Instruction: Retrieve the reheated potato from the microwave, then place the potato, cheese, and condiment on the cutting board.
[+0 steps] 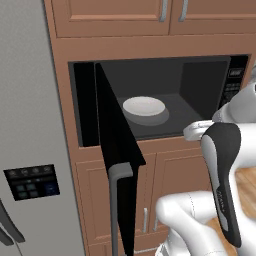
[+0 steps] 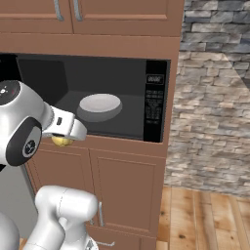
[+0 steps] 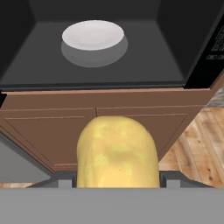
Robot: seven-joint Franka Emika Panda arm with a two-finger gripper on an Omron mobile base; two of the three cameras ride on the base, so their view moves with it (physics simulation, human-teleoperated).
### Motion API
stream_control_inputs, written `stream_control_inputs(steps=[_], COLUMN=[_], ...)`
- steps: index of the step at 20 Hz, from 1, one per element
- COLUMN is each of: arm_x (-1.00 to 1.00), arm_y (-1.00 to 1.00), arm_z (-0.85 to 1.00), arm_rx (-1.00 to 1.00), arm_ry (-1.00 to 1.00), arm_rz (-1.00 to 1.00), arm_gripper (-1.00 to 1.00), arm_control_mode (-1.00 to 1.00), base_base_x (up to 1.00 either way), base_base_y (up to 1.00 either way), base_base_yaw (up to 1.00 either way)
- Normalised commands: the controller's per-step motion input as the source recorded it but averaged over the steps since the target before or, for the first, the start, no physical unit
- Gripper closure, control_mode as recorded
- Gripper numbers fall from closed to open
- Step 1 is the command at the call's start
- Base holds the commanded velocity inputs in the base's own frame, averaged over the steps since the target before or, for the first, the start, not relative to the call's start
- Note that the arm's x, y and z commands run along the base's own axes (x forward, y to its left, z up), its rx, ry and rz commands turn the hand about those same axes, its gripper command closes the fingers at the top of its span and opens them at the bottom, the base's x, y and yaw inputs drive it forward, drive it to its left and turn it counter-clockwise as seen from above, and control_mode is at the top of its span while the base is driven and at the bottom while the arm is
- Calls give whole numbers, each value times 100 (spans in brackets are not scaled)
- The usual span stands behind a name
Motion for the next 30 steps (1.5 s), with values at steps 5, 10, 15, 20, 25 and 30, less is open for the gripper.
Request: stream_control_inputs(steps=[5, 10, 15, 20, 25, 30], arm_x=[0, 0, 0, 0, 0, 0], arm_y=[0, 0, 0, 0, 0, 0], arm_z=[0, 0, 0, 0, 0, 0], arm_rx=[0, 0, 0, 0, 0, 0], arm_ry=[0, 0, 0, 0, 0, 0], arm_rz=[0, 0, 0, 0, 0, 0], arm_gripper=[100, 100, 100, 100, 100, 100], arm_control_mode=[-100, 100, 100, 100, 100, 100], base_base_x=[0, 0, 0, -13, -60, -56], base_base_y=[0, 0, 0, 0, -6, -4], base_base_yaw=[0, 0, 0, 0, 0, 0])
